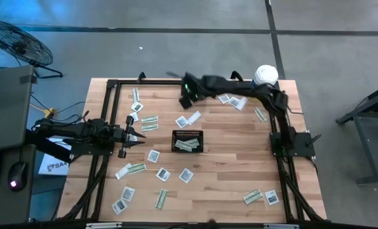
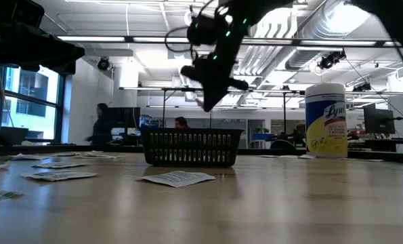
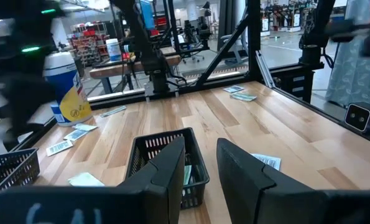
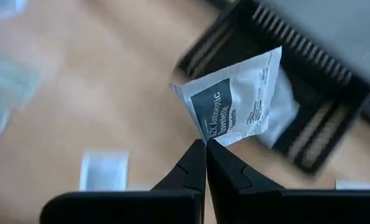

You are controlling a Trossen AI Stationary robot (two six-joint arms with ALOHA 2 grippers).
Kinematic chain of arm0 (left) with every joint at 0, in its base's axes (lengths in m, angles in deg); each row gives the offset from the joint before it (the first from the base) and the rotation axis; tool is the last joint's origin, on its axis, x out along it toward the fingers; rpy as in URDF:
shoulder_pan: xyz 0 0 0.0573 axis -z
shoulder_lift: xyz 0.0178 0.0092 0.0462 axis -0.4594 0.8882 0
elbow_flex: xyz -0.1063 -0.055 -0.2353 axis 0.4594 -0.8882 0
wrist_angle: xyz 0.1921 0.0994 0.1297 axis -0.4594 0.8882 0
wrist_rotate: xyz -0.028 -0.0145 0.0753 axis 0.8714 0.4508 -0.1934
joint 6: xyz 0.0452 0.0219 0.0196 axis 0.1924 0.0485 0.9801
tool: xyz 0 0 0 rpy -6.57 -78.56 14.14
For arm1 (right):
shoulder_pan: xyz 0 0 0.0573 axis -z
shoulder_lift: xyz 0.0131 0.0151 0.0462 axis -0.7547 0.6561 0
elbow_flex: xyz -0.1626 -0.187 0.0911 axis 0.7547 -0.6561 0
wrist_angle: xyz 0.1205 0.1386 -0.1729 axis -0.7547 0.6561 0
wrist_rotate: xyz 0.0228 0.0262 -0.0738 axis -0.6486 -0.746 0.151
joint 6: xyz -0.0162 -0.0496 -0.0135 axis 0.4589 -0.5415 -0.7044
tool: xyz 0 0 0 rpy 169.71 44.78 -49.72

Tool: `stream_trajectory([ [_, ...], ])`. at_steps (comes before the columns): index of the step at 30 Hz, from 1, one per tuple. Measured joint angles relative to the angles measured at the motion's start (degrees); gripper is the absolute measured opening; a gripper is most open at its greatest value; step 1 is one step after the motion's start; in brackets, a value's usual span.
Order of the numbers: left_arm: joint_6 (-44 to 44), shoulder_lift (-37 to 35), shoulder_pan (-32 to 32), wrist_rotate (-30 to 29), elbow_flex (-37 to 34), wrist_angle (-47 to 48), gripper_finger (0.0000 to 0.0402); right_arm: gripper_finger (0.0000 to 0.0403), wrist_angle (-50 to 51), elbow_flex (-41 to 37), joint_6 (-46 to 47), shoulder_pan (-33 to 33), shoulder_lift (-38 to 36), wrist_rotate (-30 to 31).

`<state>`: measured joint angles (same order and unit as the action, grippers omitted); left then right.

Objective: Pick & Place First Aid Supplies
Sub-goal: Put the towelette pack into the top black basket, then put the bandage into the bottom black basket

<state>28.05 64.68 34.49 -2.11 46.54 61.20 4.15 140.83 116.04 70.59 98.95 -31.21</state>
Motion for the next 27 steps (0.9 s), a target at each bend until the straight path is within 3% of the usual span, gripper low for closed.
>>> stream_trajectory([
  [6,0.0,-0.01,-0.01,0.0,0.0,0.0,0.0092,0.0001,-1.06,9.15,3.53,8.89,10.47,-5.72],
  [14,-0.01,0.0,-0.02,0.0,0.0,-0.02,0.0092,0.0013,-0.6,10.54,8.11,12.0,15.87,-14.4],
  [22,-0.01,0.0,0.0,0.0,0.0,-0.02,0.0092,0.008,1.12,10.57,7.4,12.5,15.75,-16.39],
  [27,-0.01,0.0,0.0,0.02,0.0,-0.02,0.0092,0.0128,4.91,12.18,3.24,11.05,14.29,-13.32],
])
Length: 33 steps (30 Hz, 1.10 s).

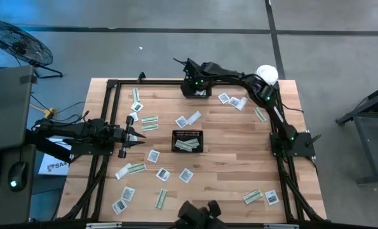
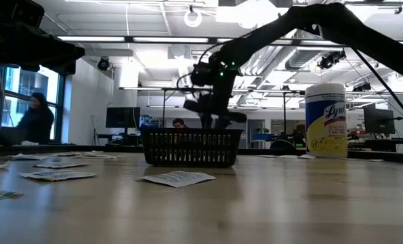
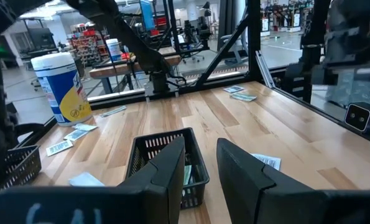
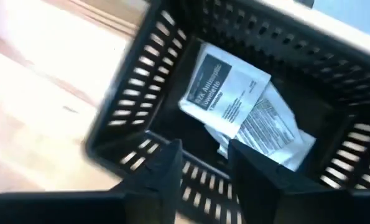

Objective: Pick & Place First Aid Supplies
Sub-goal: Put the bandage into the bottom black basket

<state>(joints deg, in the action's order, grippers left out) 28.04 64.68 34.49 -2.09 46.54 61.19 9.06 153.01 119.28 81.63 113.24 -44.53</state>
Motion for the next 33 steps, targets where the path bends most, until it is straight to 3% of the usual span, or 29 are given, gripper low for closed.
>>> stream_trajectory([
  [7,0.02,0.0,-0.02,-0.02,0.0,0.0,0.0092,0.0156,9.25,1.62,-4.68,-3.91,-6.31,2.45],
  [13,0.01,0.0,-0.01,-0.02,0.0,0.0,0.0092,0.015,23.28,1.21,-11.23,-10.7,-13.53,13.06],
  [17,0.01,-0.02,0.0,-0.02,0.0,0.01,0.0092,0.0141,30.92,-2.44,-9.05,-15.08,-18.27,16.35],
  [21,0.0,0.0,-0.01,-0.02,0.0,0.02,0.0092,0.0138,31.82,-11.66,-4.49,-18.04,-24.32,16.84],
  [26,0.0,-0.02,-0.02,-0.01,0.0,0.0,0.0092,0.0138,26.11,-29.13,5.59,-19.47,-34.08,20.35],
  [33,0.01,-0.01,-0.01,-0.02,0.0,0.01,0.0092,0.0138,19.89,-50.57,22.13,-17.15,-45.64,20.37],
])
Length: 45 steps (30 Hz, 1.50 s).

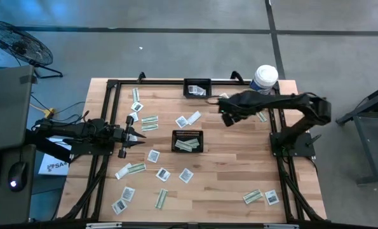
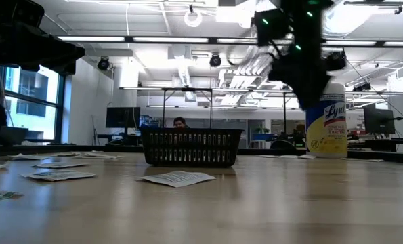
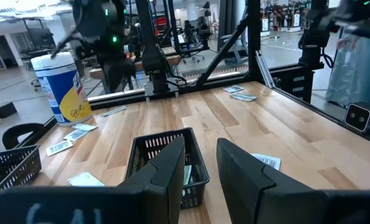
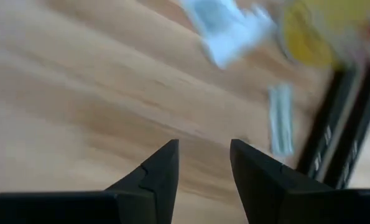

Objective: Pick & Place First Aid Supplies
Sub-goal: Put the bandage into the bottom black basket

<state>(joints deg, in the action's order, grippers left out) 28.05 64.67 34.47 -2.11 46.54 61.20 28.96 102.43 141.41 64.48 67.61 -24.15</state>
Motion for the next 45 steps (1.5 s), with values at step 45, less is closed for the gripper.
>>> stream_trajectory([
  [45,0.0,-0.01,0.01,0.0,0.0,0.0,0.0092,0.0076,-46.49,-36.85,18.17,20.36,-5.67,5.67],
])
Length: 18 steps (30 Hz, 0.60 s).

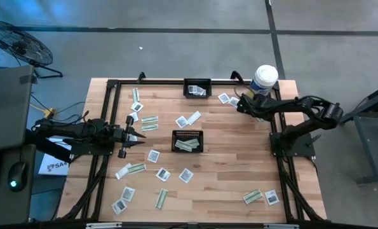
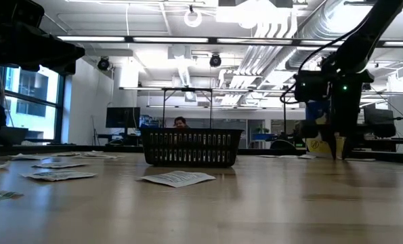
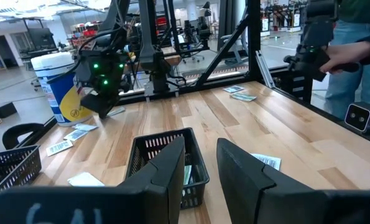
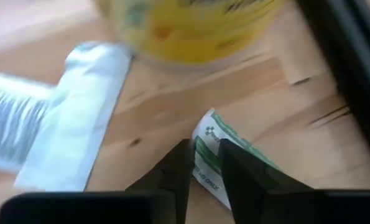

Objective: Pick & Place First Aid Supplies
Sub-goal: Put the bandage into the bottom black basket

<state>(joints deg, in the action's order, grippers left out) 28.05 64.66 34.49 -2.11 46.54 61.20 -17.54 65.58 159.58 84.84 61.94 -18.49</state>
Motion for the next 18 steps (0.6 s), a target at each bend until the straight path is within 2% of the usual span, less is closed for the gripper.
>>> stream_trajectory([
  [11,0.01,-0.01,-0.02,0.0,0.0,-0.02,0.0092,0.0008,2.32,1.4,-0.06,-12.69,0.11,-2.48],
  [18,-0.02,0.0,-0.02,0.0,0.0,-0.02,0.0092,0.0001,11.3,9.03,-1.81,-23.75,0.37,-5.21],
])
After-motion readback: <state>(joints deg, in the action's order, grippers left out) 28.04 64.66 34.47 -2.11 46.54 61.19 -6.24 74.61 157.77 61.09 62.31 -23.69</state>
